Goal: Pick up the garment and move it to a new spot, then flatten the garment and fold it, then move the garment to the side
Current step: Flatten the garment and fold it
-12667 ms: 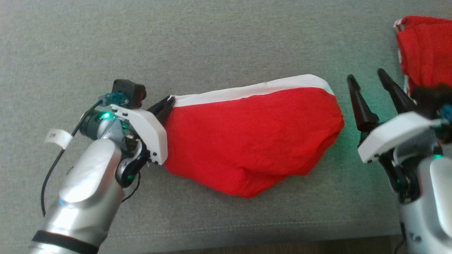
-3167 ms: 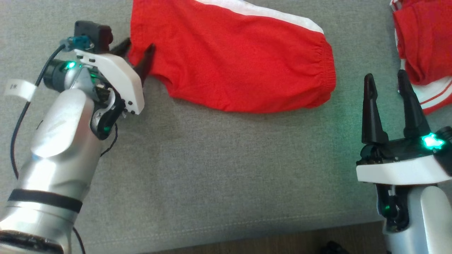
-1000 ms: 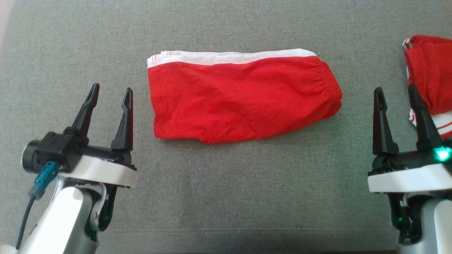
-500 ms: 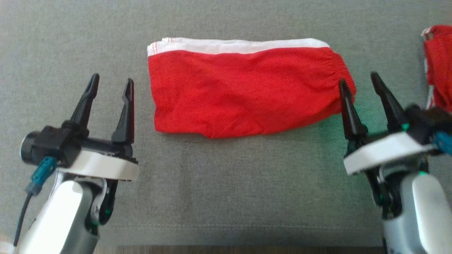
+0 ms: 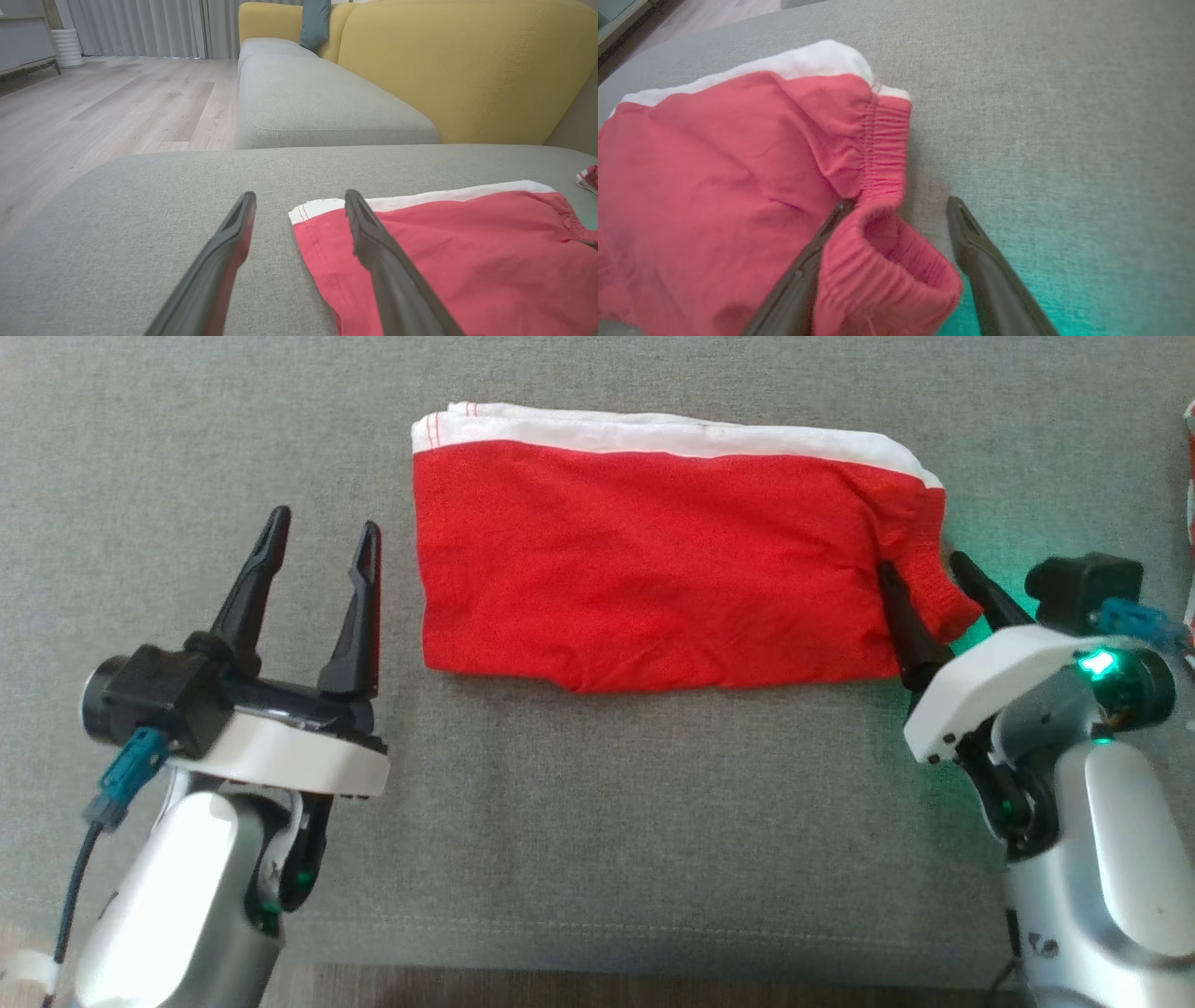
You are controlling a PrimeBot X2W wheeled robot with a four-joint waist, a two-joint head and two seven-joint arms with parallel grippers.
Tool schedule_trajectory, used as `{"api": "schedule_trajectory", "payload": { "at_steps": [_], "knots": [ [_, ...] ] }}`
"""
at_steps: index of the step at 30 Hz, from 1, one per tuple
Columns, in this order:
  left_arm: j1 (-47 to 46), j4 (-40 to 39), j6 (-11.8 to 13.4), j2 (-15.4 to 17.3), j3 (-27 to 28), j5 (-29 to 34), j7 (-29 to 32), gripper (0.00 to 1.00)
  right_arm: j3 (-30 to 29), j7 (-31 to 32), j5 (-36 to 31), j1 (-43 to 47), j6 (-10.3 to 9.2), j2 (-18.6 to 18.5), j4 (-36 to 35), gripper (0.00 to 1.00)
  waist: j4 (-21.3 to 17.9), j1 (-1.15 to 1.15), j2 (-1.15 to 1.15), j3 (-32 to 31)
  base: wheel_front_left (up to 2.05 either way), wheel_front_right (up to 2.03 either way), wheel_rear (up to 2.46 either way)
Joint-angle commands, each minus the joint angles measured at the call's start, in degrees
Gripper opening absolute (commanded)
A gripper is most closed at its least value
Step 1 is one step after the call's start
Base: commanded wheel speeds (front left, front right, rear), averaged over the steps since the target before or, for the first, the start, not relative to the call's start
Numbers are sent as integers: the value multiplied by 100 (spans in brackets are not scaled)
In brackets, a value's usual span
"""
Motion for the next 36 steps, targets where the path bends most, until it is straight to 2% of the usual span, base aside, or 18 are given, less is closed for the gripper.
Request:
{"api": "schedule_trajectory", "payload": {
  "at_steps": [1, 14, 15, 16, 17, 18, 25, 32, 36],
  "knots": [
    [-222, -157, -9, 113, 198, 69, -67, 100, 174, 70, 58, -50, -11, -9, -97, 100, 0, -1, 0, 0, 0, 0, 0],
    [-240, -144, -182, -46, 306, 207, -69, 100, 665, 486, 562, -132, -11, -9, 154, 100, 32, -1, 0, 40, 0, 0, 0],
    [-238, -136, -192, -55, 317, 218, -69, 100, 690, 511, 619, -130, -11, -9, 169, 93, 33, -1, 0, 42, 0, 0, 0],
    [-237, -129, -199, -62, 330, 230, -69, 100, 697, 523, 654, -133, -11, -9, 180, 58, 31, -1, 0, 42, 0, 0, 0],
    [-234, -124, -206, -69, 342, 243, -69, 100, 693, 549, 667, -131, -11, -9, 203, 32, 29, -1, 0, 40, 0, 0, 0],
    [-228, -123, -211, -79, 349, 257, -69, 100, 685, 578, 722, -118, -11, -9, 228, 0, 30, -1, 0, 36, 0, 0, 0],
    [-152, -81, -241, -152, 410, 316, -69, 100, 371, 507, 988, 161, -11, -9, 125, 0, 27, -1, 0, -82, 0, 0, 0],
    [-26, -60, -237, -208, 471, 334, -70, 100, -281, 388, 1102, 696, -11, -9, -339, 0, 2, -1, 0, -227, 0, 0, 0],
    [45, -69, -224, -223, 496, 354, -70, 100, -367, 433, 1203, 791, -11, -9, -653, 0, -15, -1, 0, -303, 0, 0, 0]
  ]
}}
